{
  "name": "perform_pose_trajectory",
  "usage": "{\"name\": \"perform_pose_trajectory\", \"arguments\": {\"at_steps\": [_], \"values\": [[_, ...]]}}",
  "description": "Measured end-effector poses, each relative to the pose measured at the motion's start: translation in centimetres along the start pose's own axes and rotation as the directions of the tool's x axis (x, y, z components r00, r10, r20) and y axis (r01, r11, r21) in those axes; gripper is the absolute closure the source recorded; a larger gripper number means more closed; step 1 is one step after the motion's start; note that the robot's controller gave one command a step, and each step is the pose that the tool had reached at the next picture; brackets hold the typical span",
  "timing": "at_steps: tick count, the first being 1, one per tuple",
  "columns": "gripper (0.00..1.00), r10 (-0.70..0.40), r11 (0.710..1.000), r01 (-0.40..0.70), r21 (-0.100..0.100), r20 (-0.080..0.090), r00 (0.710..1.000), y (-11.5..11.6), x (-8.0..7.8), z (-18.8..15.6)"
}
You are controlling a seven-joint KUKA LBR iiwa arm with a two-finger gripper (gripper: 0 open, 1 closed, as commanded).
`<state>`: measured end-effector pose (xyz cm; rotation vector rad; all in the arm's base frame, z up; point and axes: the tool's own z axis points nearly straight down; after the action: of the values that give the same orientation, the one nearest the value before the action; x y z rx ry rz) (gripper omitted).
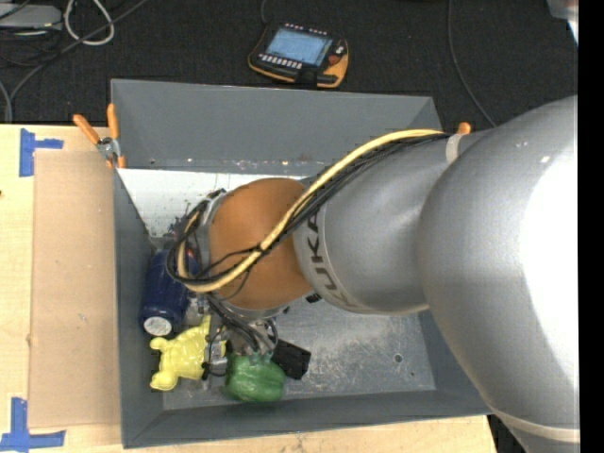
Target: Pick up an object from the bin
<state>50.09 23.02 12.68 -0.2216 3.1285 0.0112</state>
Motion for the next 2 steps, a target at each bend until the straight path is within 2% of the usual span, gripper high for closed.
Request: {"name": "perform_pose_trajectory", "arguments": {"at_steps": [1,2], "values": [[1.00,-0.027,1.000,0.027,0.002,-0.001,1.000,0.0,-0.1,0.5],[1.00,-0.002,1.000,0.002,-0.002,0.007,1.000,1.2,-1.2,-7.5]]}}
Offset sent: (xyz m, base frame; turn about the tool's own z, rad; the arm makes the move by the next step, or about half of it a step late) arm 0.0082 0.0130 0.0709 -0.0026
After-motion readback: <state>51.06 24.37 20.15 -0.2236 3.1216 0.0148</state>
